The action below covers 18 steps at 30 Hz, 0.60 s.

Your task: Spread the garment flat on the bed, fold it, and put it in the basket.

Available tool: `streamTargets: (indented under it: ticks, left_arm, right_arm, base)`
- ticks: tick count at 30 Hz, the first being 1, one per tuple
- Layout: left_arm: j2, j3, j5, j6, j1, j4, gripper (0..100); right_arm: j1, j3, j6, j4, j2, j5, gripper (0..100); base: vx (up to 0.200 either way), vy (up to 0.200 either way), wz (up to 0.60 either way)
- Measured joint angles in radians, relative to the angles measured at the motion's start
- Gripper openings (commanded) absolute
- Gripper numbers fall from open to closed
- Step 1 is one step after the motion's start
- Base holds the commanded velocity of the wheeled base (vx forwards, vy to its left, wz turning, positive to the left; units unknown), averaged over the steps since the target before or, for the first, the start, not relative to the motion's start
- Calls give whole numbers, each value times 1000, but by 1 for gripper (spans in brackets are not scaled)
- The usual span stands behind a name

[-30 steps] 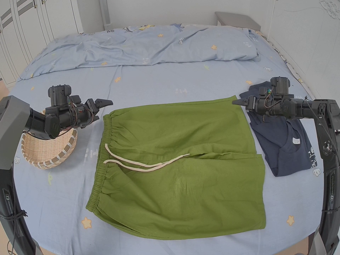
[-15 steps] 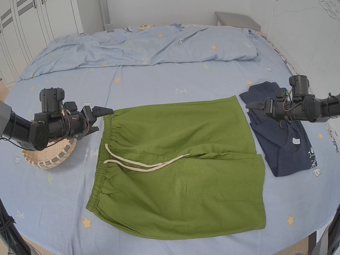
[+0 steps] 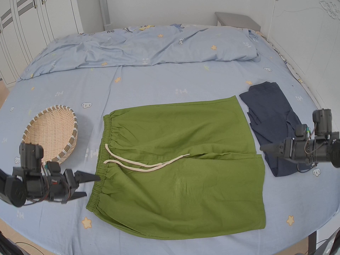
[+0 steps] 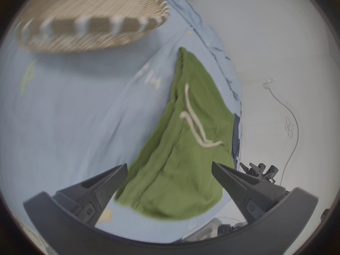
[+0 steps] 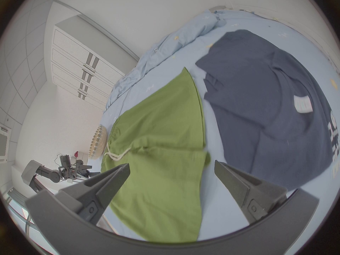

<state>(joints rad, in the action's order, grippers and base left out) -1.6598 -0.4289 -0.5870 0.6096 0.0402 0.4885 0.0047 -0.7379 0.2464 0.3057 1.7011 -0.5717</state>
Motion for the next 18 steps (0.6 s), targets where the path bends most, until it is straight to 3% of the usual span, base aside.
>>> streamTargets:
  ticks: [7,18]
  left_arm:
    - [87,238,-73,-113,66,21,100]
    - [-38,275,-98,-152,82,182,100]
  right_arm:
    - [10,240,27,67,-198,-4,100]
    - [23,285,34,84,-282,-6,100]
  base:
    - [0,0,0]
    - [0,0,0]
